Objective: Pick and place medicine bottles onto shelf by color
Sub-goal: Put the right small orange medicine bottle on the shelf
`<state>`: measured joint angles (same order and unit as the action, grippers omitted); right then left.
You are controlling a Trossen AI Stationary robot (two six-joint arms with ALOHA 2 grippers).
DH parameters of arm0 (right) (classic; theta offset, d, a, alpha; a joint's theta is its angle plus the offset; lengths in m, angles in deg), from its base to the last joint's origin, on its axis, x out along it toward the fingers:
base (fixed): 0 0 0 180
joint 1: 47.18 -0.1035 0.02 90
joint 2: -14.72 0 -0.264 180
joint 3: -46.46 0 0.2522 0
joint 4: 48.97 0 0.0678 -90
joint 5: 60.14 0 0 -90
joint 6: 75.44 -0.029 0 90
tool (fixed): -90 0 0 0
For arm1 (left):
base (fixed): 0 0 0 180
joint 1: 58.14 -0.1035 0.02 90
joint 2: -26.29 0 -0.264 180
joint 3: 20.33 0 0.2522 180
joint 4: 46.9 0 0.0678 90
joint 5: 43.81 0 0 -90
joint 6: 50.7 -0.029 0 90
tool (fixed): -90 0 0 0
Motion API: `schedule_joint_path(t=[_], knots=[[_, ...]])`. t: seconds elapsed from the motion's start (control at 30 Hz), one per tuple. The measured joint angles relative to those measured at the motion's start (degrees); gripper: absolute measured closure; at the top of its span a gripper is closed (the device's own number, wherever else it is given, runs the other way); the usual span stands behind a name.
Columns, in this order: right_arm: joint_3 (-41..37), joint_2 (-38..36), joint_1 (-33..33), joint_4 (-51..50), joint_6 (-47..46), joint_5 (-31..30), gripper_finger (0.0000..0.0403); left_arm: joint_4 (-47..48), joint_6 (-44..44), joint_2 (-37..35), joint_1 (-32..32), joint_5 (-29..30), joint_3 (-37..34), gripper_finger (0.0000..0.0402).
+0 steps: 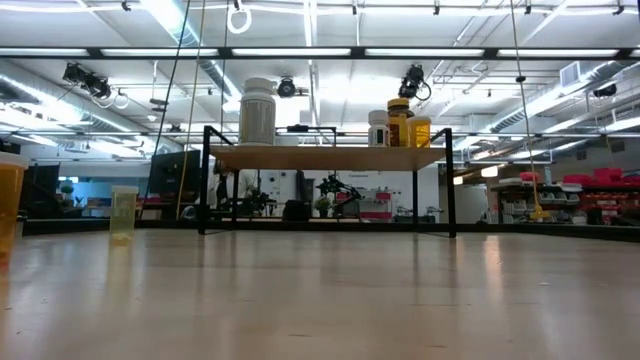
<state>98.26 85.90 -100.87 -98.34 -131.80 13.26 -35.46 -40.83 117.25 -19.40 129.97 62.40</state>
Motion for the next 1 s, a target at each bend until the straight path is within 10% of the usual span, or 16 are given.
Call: schedule_joint_path(t=[1.0], knots=[[2.9,13.2,-1.6,2.0,2.7,4.9,0.013,0.1,0.2,0.0,0.0,0.0,0.0,0.0002]])
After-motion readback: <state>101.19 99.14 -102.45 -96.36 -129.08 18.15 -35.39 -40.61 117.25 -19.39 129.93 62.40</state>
